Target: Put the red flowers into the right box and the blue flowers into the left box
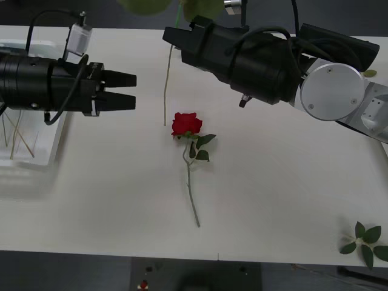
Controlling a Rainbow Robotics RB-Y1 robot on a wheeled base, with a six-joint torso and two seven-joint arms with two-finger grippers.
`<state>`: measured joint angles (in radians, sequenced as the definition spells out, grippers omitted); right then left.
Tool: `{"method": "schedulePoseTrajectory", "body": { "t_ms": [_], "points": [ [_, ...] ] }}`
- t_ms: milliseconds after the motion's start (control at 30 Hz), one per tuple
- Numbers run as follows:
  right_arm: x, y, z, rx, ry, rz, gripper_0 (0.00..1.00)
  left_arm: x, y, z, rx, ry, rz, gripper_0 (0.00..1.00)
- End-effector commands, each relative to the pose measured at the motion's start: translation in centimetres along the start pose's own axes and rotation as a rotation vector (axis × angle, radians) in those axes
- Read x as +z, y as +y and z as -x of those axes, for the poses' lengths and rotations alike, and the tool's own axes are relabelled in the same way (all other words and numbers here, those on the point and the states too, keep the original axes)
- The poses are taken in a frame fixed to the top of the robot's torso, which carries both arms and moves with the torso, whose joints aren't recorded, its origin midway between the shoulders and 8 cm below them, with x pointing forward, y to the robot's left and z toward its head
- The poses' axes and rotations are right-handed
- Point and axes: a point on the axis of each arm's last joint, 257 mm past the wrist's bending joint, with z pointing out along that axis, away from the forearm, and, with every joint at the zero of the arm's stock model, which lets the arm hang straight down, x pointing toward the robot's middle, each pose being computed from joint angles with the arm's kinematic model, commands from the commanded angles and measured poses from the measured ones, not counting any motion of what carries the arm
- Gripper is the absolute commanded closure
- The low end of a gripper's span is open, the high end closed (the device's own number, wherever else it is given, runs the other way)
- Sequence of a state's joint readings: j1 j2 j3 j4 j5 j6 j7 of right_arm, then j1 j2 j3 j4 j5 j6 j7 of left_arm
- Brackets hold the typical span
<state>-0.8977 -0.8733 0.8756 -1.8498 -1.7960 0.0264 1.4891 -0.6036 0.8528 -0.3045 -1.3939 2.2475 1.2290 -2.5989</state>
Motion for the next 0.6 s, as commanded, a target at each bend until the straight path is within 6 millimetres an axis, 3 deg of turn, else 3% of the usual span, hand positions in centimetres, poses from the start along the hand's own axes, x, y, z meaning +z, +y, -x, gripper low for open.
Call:
{"method": "schedulePoseTrajectory", "body": {
  "t_ms": [33, 367, 600],
  "points": [
    [0.2, 1.3, 1.3, -0.098, -0.017, 0.021, 1.0, 1.5, -2.0, 2.6, -0.037, -0.015, -0.044, 0.0],
    [0.2, 1.3, 1.3, -0.098, -0.017, 0.021, 1.0, 4.8, -4.4, 3.4, -0.083, -0.072, -0.094, 0.0],
    [0.2, 1.3, 1.3, -0.098, -0.017, 0.021, 1.0, 5.4, -5.6, 4.7, -0.113, -0.133, -0.114, 0.0]
  ]
}}
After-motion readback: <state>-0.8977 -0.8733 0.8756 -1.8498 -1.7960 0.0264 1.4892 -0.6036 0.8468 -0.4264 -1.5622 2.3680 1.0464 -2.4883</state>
